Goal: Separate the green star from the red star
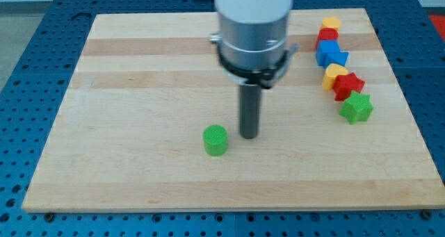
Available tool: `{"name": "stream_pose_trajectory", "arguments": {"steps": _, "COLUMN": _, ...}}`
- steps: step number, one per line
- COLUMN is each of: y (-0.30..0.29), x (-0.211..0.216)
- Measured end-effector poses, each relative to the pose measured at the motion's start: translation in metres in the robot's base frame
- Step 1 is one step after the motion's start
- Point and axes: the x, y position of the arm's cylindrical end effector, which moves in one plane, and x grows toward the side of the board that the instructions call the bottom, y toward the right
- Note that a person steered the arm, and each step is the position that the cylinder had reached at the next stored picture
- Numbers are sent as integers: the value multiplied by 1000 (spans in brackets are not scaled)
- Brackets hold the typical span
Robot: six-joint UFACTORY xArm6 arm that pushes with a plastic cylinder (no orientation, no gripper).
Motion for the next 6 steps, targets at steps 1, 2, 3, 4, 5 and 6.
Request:
{"name": "stream_pose_trajectory", "arguments": {"steps": 1, "y": 94, "x": 0}}
{"name": "stream_pose_trajectory", "arguments": {"steps": 2, "y": 186, "x": -3}}
{"name": "stream_pose_trajectory", "arguments": {"steps": 3, "y": 246, "x": -35}}
{"name": "stream_pose_trajectory", "arguments": {"steps": 4, "y": 240, "x": -72}}
{"name": "stream_pose_trajectory", "arguments": {"steps": 5, "y": 195, "x": -71}}
{"name": "stream_pose_trajectory", "arguments": {"steps": 6, "y": 158, "x": -46}}
